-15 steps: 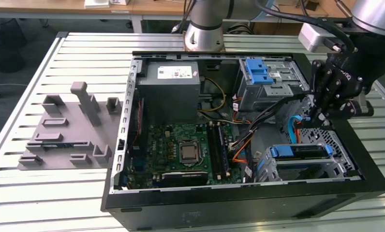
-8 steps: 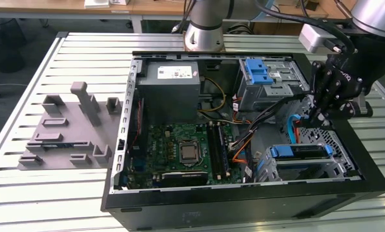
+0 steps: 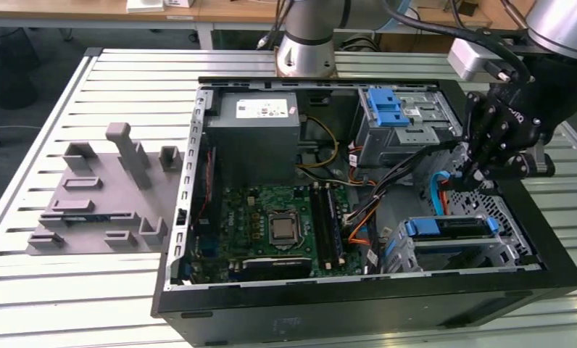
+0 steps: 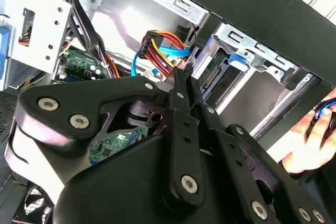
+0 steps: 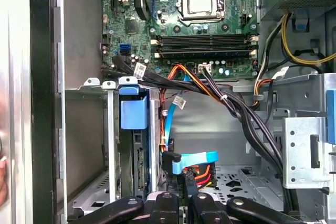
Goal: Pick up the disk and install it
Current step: 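Insert the first disk wire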
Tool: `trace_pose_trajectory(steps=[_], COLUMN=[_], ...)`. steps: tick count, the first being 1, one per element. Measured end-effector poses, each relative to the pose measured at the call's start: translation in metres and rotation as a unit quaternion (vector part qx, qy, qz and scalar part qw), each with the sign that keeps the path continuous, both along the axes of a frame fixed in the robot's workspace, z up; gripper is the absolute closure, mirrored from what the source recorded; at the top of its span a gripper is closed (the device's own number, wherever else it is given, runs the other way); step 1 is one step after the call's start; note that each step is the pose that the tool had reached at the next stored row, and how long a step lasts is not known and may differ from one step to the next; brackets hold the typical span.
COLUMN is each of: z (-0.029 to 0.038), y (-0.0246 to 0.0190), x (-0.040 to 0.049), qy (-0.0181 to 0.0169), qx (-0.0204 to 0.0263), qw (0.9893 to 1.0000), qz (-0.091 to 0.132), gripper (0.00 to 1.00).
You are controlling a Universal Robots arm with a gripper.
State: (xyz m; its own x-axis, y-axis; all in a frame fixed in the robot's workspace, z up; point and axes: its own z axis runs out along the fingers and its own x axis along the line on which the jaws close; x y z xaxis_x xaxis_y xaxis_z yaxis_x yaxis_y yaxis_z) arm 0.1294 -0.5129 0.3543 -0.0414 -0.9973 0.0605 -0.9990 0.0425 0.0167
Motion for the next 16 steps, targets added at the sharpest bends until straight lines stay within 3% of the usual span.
trace_pose_trajectory(steps=[8, 16], z=[-0.0013, -0.0023], y=[-0.0116, -0.0176], x=[0.0000, 0.0001], qy=[0.0000, 0.0000], qx=[0.0005, 0.0008], qw=[1.0000, 1.0000], qz=[0.000, 0.000], gripper=[0.84, 0.84])
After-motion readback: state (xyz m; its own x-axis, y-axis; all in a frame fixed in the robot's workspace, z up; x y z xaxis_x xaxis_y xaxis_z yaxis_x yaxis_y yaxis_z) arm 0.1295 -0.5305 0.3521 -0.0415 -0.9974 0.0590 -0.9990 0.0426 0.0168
